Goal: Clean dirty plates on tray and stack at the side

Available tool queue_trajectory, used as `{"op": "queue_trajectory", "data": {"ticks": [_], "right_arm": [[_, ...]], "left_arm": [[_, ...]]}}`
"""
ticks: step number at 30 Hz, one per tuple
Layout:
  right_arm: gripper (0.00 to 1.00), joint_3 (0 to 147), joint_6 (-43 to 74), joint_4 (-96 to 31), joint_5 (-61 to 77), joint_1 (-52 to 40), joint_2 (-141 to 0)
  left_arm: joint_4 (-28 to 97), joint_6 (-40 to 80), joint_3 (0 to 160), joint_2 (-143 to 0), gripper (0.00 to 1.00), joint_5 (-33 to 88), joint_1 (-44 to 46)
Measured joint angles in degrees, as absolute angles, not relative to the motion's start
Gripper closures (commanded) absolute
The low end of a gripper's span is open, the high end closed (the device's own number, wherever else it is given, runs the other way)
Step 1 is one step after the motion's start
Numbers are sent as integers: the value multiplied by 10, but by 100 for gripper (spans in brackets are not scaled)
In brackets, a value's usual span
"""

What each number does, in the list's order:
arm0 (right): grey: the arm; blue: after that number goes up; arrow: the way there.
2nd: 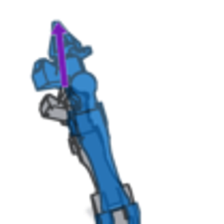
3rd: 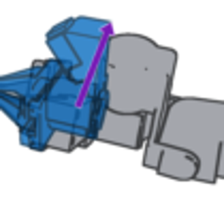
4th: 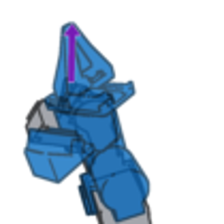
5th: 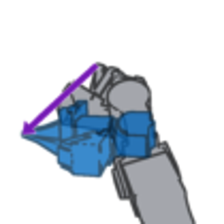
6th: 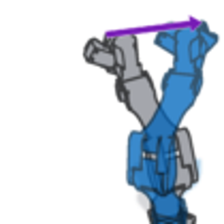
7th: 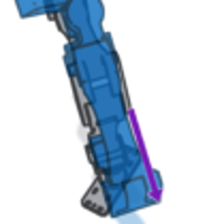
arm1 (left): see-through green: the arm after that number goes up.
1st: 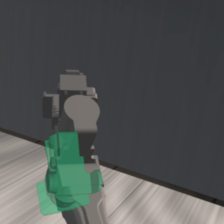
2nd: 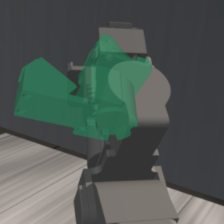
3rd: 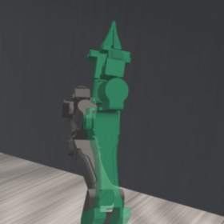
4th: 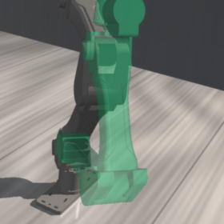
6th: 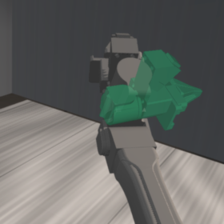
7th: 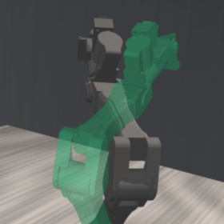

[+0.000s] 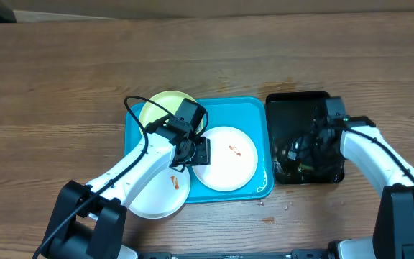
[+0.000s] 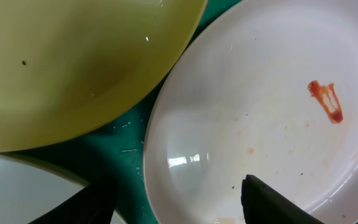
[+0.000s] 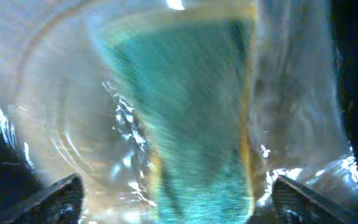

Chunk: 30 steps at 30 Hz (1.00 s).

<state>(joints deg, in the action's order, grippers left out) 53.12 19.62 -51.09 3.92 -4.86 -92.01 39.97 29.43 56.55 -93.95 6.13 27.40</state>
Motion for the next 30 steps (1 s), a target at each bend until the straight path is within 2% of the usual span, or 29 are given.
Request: {"op": "queue_trajectory", "data": {"ticks": [5, 12, 13, 14, 16, 17, 18, 19, 20, 21, 22, 29, 30], "right_arm": [[1, 563, 176, -484, 18, -49, -920], [9, 516, 167, -385, -6, -49, -923], [21, 506, 167, -374, -8, -49, -926], [45, 498, 166, -365, -9, -49, -929], [71, 483, 165, -352, -10, -49, -937], [74, 481, 164, -352, -14, -49, -939], [73, 480, 165, -351, -15, -49, -939], [54, 480, 165, -349, -15, -48, -939], [30, 480, 168, -347, -14, -49, -939], [18, 480, 165, -347, -14, -49, -939], [14, 480, 165, -346, -14, -49, -939], [13, 480, 162, -352, -16, -49, -938], [18, 480, 162, -355, -17, -49, -938]], "left_arm": [[396, 294, 566, -940, 36, 61, 274], [391, 294, 566, -940, 36, 61, 274], [391, 294, 566, -940, 36, 61, 274], [391, 294, 566, -940, 38, 61, 274], [390, 294, 566, -940, 45, 61, 274], [390, 295, 566, -940, 48, 61, 274], [390, 294, 566, -940, 49, 61, 274], [389, 293, 566, -940, 49, 61, 274], [390, 290, 566, -940, 49, 60, 274], [390, 290, 566, -940, 50, 59, 274], [390, 290, 566, -940, 49, 58, 274], [389, 289, 564, -940, 51, 32, 280], [387, 289, 563, -940, 53, 29, 280]]}}
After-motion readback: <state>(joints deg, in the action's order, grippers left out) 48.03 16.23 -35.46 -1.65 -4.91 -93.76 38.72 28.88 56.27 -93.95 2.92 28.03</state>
